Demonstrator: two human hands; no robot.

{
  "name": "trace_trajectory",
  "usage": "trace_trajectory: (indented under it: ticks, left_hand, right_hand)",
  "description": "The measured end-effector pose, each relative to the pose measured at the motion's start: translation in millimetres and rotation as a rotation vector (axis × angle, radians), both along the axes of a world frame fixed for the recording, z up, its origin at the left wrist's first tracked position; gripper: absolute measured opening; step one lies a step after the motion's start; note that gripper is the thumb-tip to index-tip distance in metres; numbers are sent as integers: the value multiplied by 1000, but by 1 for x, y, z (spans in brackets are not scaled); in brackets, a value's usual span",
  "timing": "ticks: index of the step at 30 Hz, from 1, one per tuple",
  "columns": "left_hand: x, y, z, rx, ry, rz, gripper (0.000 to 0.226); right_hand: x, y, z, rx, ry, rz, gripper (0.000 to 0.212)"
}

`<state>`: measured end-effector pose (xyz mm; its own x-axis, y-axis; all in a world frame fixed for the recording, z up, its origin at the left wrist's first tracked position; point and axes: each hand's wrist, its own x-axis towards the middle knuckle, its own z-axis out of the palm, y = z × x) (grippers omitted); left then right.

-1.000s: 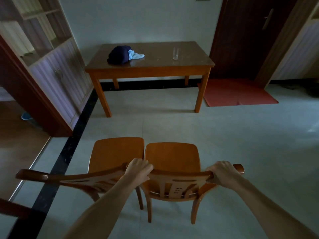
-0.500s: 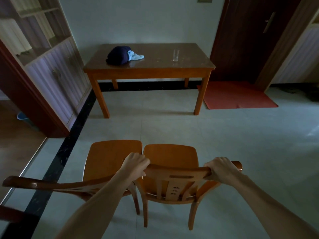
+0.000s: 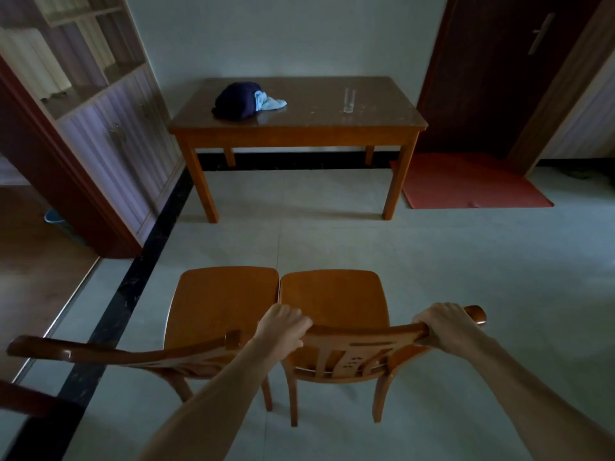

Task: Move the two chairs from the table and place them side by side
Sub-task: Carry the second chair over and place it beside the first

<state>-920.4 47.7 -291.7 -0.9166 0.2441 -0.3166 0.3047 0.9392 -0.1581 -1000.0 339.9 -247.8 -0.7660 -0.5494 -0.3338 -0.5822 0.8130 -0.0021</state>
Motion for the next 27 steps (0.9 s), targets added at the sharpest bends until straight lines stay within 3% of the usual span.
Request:
trace_trajectory:
  ticks: [5,8,18,27]
  left_hand:
    - [2,-29,-14,-51,0,53,35]
    - [11,-33,-33,-43,-18,85,31]
    - [20,-23,-46,-50,0,159,29]
    - [21,-17,-26,134,-6,202,22]
  right_hand:
    - [9,-19,-20,-45,-42,53,30]
    - [18,-21,-38,-53,-49,85,18]
    - [20,-14,-55,-90,-37,85,16]
    - [27,-19,-46,-102,-53,49,18]
